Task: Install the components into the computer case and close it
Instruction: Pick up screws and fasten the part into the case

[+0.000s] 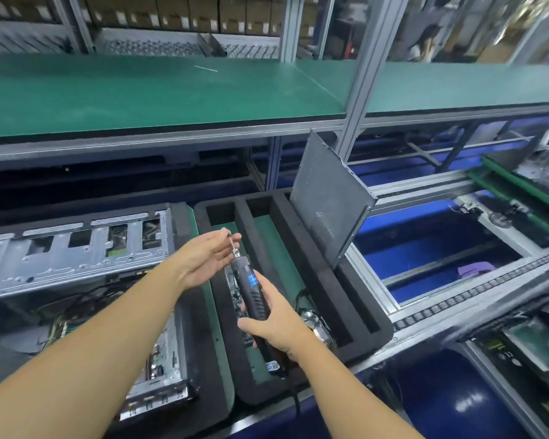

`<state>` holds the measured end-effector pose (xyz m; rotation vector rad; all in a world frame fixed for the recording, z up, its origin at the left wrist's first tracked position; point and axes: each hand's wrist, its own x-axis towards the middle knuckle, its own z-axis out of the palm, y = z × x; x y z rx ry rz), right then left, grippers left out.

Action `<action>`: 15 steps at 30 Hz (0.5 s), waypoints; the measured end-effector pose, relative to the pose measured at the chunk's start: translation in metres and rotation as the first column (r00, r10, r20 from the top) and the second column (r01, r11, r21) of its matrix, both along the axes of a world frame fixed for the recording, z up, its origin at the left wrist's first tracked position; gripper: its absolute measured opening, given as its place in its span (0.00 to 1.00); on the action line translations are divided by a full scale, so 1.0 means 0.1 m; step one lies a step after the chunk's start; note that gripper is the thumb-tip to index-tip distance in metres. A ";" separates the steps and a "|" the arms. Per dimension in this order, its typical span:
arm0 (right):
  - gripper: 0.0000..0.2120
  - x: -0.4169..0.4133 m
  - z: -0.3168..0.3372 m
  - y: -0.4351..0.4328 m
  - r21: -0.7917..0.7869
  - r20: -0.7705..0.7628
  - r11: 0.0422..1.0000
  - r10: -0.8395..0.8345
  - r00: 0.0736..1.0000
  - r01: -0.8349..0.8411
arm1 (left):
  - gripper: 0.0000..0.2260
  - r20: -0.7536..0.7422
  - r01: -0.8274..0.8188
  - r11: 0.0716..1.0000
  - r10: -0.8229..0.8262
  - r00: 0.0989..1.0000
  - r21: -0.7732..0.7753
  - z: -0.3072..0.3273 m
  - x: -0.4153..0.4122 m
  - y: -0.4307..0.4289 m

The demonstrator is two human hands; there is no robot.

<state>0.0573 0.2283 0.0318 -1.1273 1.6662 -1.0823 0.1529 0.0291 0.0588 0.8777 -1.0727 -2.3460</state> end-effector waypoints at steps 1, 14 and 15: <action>0.40 0.11 0.05 0.02 0.001 -0.022 1.000 0.016 1.000 -0.016 | 0.07 -0.019 -0.006 1.000 0.007 1.000 0.005 0.06 0.07 0.03; 0.44 1.21 0.45 0.54 0.000 -0.035 1.000 0.004 0.999 -0.004 | 0.09 -0.202 0.008 1.000 -0.003 0.979 0.025 0.30 1.16 0.56; 0.45 1.28 0.46 0.58 0.003 -0.035 1.000 0.016 0.999 -0.016 | 0.10 -0.220 0.008 0.999 0.001 0.976 0.041 0.30 1.25 0.61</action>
